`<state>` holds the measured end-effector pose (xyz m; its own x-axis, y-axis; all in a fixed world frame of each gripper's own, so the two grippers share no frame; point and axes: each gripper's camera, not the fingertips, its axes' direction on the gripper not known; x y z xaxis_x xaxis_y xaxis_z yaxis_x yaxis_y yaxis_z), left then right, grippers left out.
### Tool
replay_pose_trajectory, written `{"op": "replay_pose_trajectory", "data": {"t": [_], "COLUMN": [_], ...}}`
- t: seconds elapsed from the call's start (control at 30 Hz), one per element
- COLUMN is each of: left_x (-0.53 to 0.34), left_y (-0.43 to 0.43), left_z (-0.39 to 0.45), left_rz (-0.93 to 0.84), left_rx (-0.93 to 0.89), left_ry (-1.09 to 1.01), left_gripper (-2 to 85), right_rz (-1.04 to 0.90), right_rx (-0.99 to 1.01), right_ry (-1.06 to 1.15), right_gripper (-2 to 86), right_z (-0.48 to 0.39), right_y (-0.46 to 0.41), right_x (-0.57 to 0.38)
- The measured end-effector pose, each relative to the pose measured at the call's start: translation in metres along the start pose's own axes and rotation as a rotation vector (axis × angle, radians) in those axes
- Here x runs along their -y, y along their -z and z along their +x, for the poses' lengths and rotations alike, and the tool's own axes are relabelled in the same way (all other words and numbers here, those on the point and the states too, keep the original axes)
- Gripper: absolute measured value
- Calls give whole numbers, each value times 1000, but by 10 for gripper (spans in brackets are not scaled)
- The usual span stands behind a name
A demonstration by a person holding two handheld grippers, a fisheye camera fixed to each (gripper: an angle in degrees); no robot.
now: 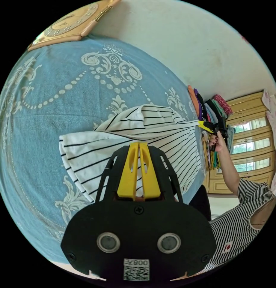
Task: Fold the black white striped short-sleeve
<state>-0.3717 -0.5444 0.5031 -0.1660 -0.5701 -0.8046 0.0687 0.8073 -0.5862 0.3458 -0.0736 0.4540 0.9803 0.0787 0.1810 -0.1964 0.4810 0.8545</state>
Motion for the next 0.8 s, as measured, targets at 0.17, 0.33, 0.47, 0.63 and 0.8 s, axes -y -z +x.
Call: {"op": "replay_pose_trajectory", "data": {"t": [0.17,0.33,0.47,0.63,0.8], "left_x": [31,47,50,46,45], "left_y": [-16,-26,-31,-36,-44], "left_z": [9,15,25,44,54], "left_rz": [50,76,101,112,78], "left_rx": [32,45,38,36,92], "left_ry": [18,33,28,-19,-25], "left_gripper": [2,2,2,2,3], "right_rz": [68,145,141,-139,-183], "right_rx": [-51,96,89,-180,-437], "right_ry": [-8,-102,5,310,440], "right_gripper": [20,18,12,2,1], "right_z": [-19,-18,-56,-155,-210], "right_y": [-2,2,-4,-82,-128], "right_x": [-1,0,-2,8,23]}}
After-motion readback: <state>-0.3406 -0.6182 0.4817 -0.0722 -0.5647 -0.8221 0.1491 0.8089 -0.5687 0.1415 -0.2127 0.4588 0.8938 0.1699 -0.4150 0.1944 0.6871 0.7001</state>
